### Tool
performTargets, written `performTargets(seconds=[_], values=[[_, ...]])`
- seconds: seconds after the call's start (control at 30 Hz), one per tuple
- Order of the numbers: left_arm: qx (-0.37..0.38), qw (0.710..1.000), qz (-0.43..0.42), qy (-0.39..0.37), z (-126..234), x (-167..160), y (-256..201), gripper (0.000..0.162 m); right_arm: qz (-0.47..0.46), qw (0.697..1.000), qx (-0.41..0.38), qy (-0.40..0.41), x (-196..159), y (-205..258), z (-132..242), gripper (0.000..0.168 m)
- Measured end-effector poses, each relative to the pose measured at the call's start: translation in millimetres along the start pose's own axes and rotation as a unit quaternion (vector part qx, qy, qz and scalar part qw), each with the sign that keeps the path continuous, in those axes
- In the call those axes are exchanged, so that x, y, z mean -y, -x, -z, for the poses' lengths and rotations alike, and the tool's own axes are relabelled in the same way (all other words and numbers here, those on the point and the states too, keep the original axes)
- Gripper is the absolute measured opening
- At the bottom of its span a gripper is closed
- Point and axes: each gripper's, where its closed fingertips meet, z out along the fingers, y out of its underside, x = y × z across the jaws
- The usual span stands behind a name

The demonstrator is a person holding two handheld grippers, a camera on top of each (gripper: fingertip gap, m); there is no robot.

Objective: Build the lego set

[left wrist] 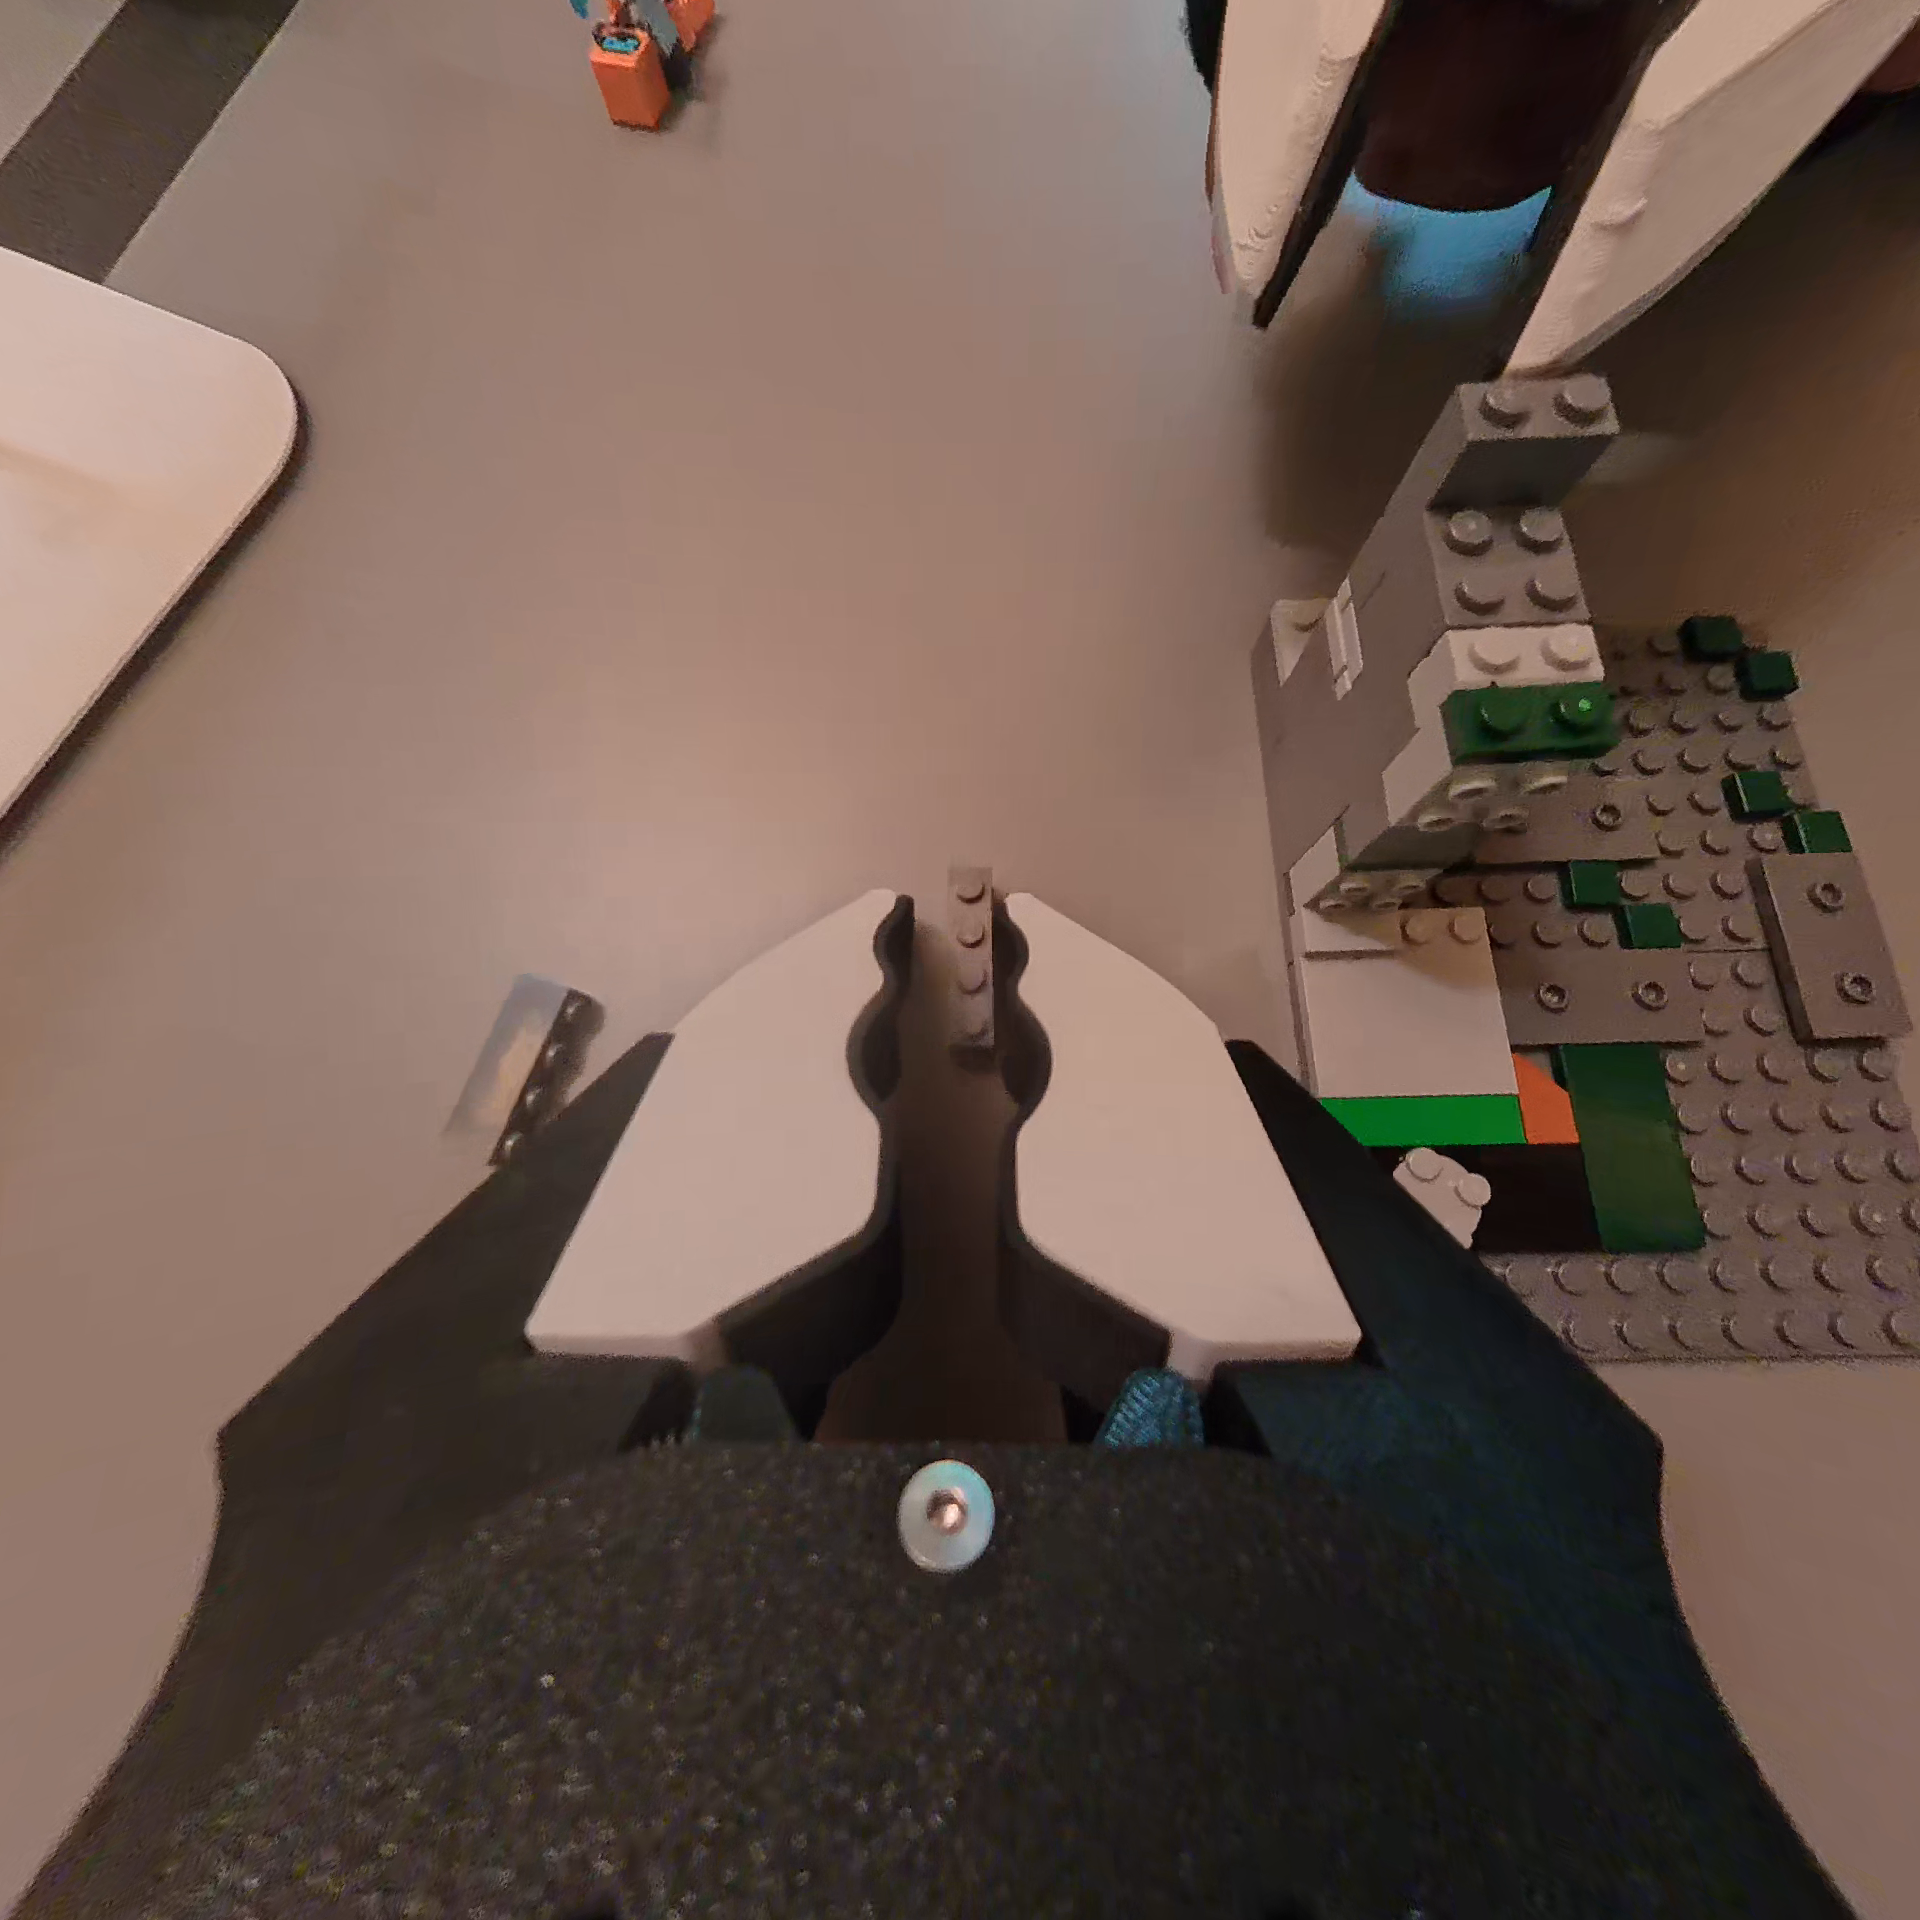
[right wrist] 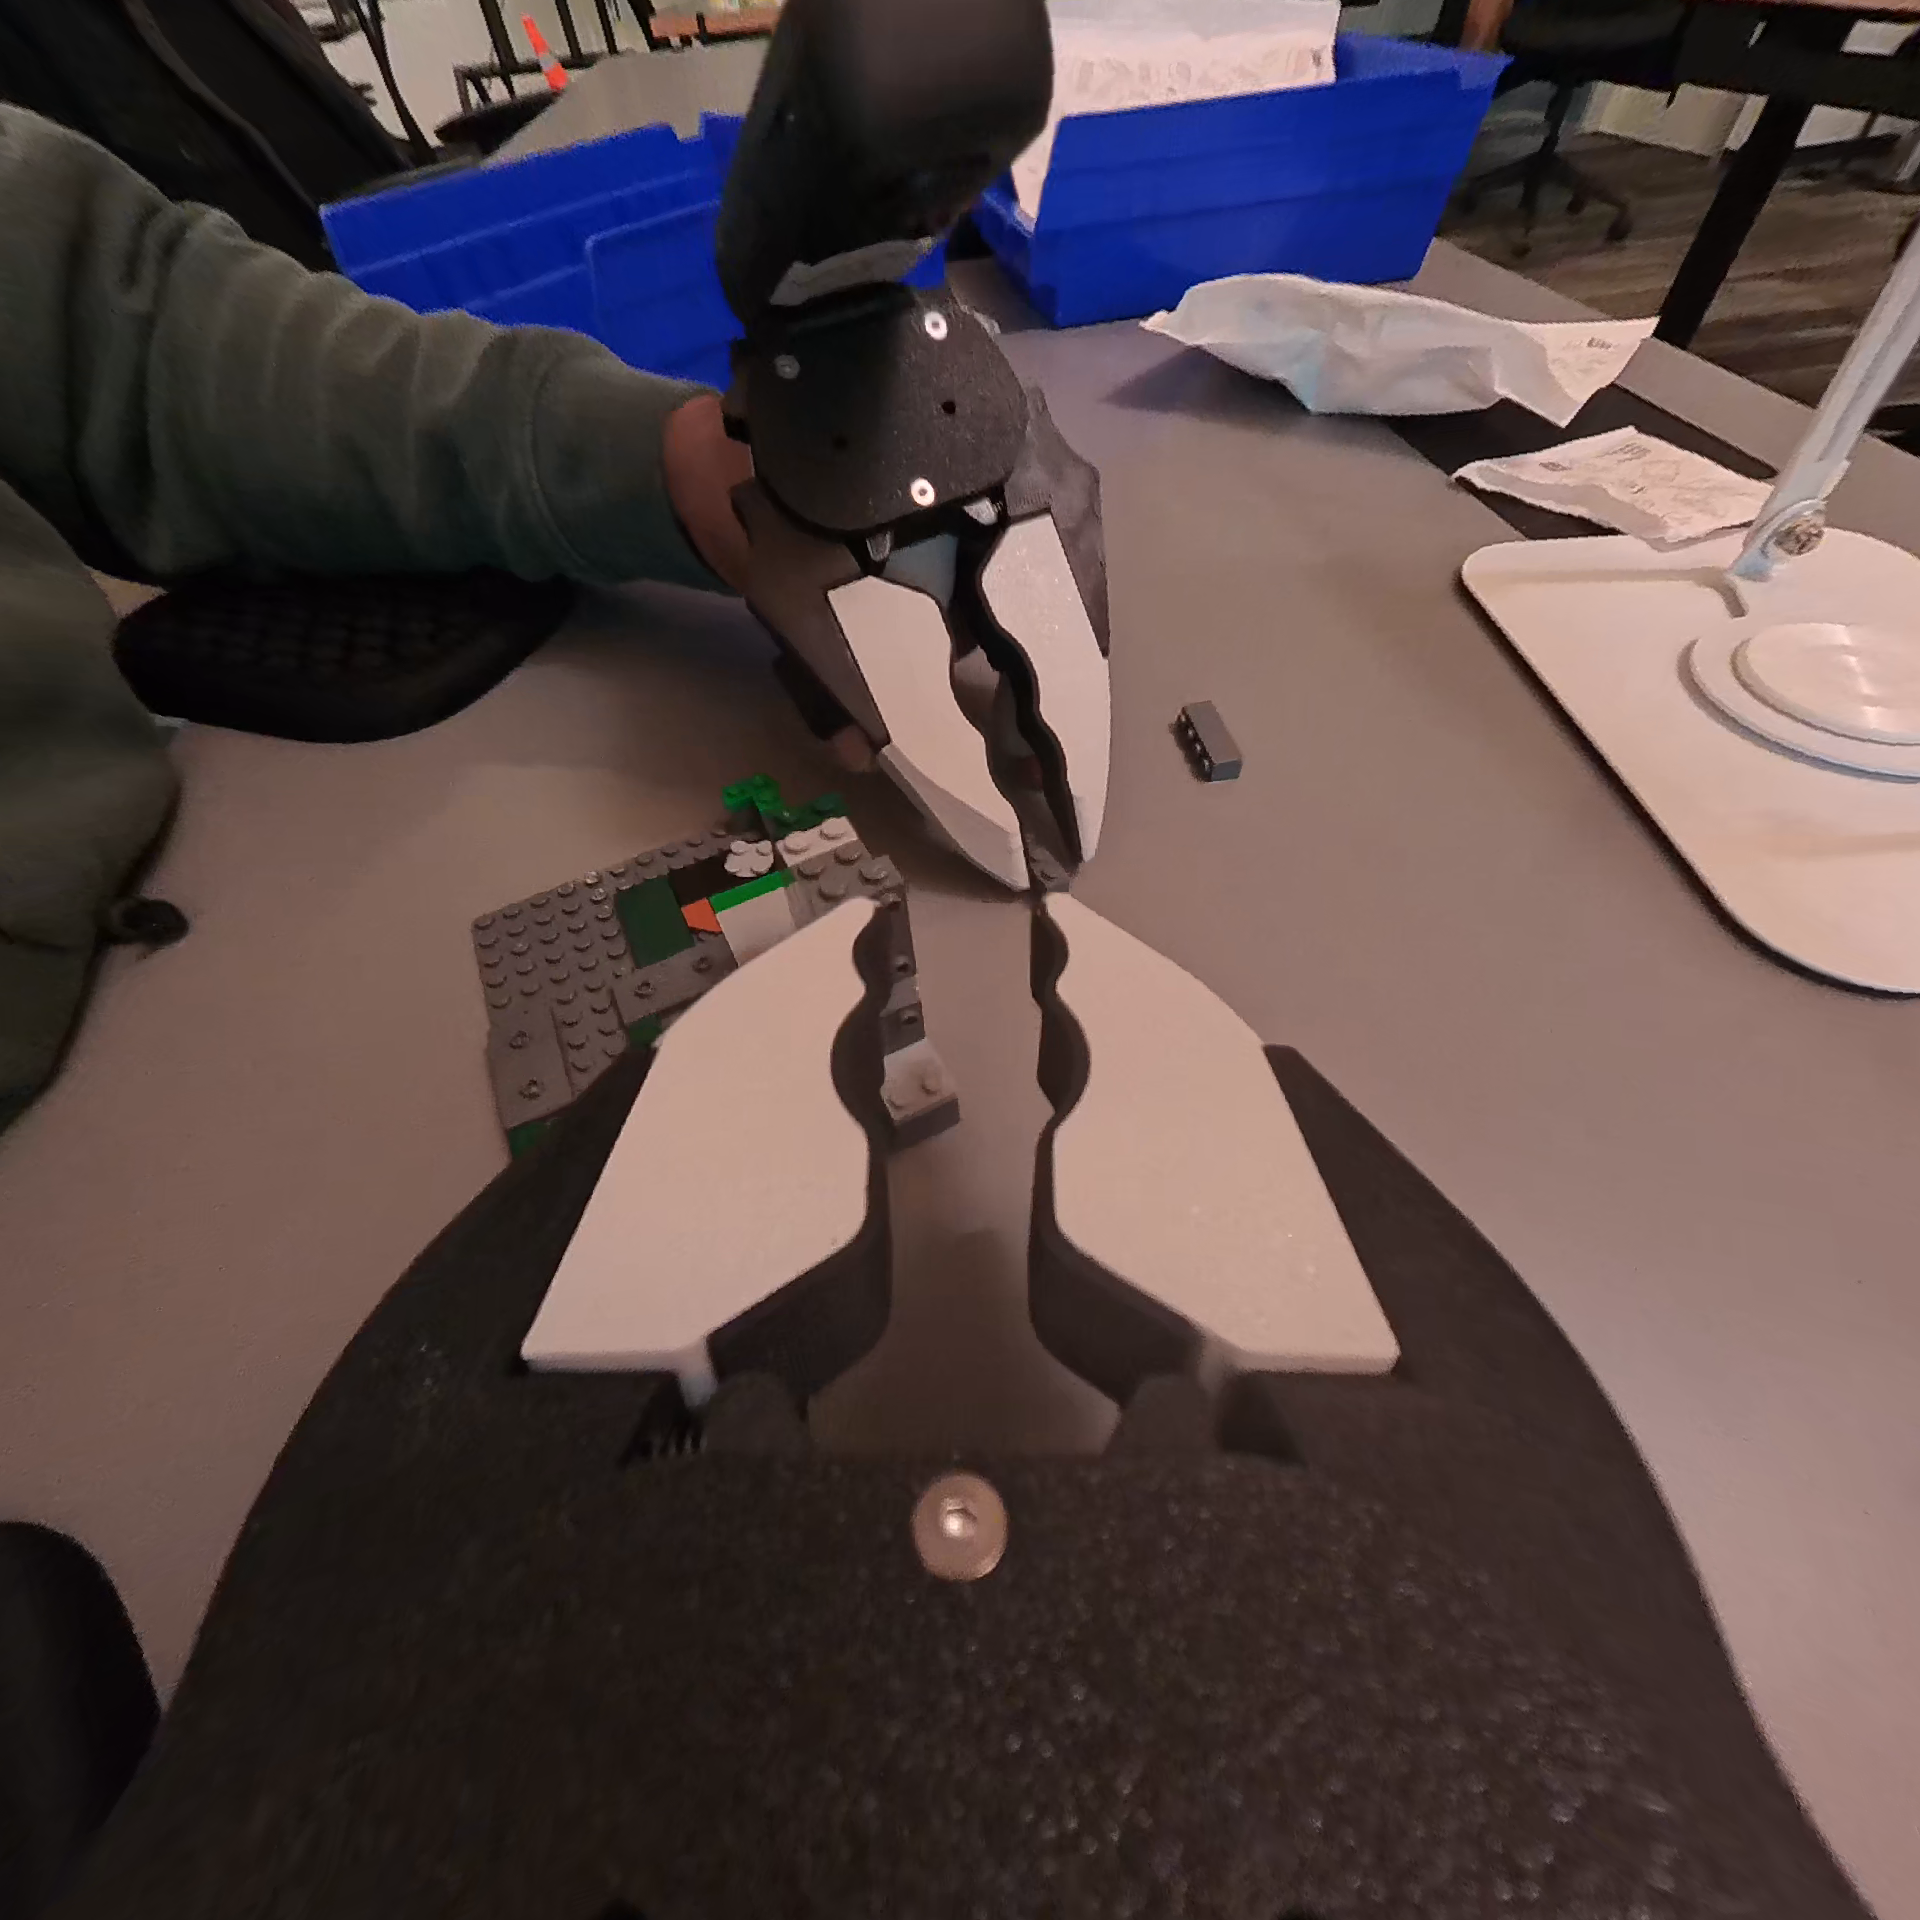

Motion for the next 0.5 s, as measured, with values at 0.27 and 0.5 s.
performTargets(seconds=[0.27, 0.5], values=[[-0.015, 1.000, 0.012, -0.018, 1, 2, 1, 0.011, -0.001, 0.999, 0.016, -0.034, 12, 1, 7, 0.023], [-0.010, 1.000, -0.003, -0.015, 0, 1, -1, 0.012, -0.008, 0.999, -0.004, -0.043, 17, -8, 18, 0.021]])
